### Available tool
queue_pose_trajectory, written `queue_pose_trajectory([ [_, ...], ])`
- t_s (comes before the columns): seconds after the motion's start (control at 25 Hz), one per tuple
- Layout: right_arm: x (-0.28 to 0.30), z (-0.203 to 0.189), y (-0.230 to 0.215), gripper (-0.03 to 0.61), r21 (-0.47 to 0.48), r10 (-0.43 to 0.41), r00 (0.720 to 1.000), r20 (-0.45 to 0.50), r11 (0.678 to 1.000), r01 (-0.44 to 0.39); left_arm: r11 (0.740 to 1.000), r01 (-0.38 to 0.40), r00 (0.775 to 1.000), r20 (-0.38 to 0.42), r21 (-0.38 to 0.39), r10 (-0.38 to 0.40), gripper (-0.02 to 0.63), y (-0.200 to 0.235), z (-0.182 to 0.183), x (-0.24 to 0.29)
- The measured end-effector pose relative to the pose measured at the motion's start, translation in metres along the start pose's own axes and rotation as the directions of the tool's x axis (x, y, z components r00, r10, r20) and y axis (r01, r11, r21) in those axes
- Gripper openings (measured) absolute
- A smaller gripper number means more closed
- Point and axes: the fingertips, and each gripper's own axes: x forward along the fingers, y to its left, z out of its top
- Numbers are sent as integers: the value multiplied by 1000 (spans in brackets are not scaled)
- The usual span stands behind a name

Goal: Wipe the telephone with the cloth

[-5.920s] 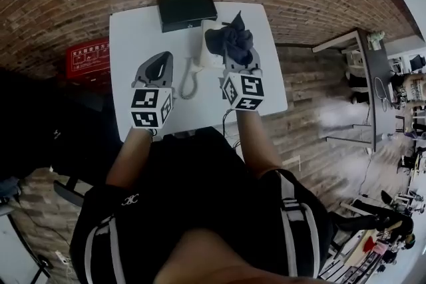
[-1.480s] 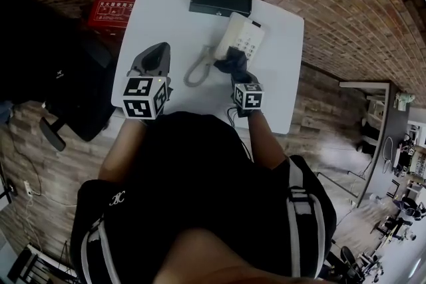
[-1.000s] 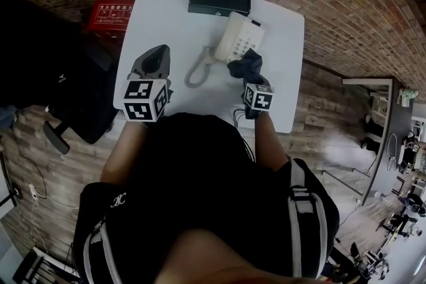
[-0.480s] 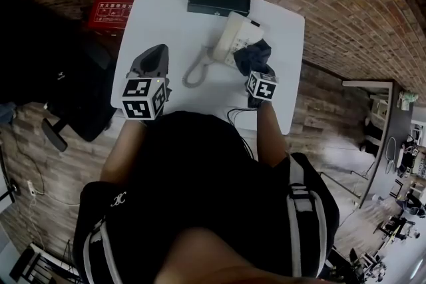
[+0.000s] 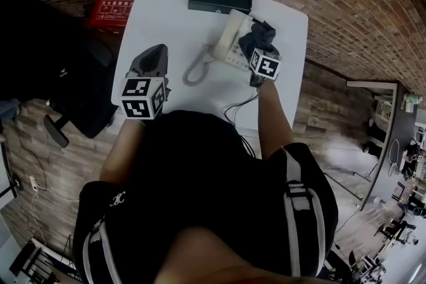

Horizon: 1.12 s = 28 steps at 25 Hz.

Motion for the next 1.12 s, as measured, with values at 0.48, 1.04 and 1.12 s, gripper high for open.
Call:
queue_pose_trajectory([
  [0.48, 38, 54, 13, 61, -42, -9, 999, 44, 999, 11, 999, -30, 999, -17, -20, 29, -6, 3, -16, -2],
  [1.04, 50, 51, 40, 61, -159, 70, 995, 67, 986, -59, 996, -55, 998, -8, -64, 55, -6, 7, -19, -5],
  [1.12, 48, 51, 41, 61, -169, 76, 995, 71, 984, -63, 997, -56, 998, -14, -62, 55, -6, 6, -21, -5],
])
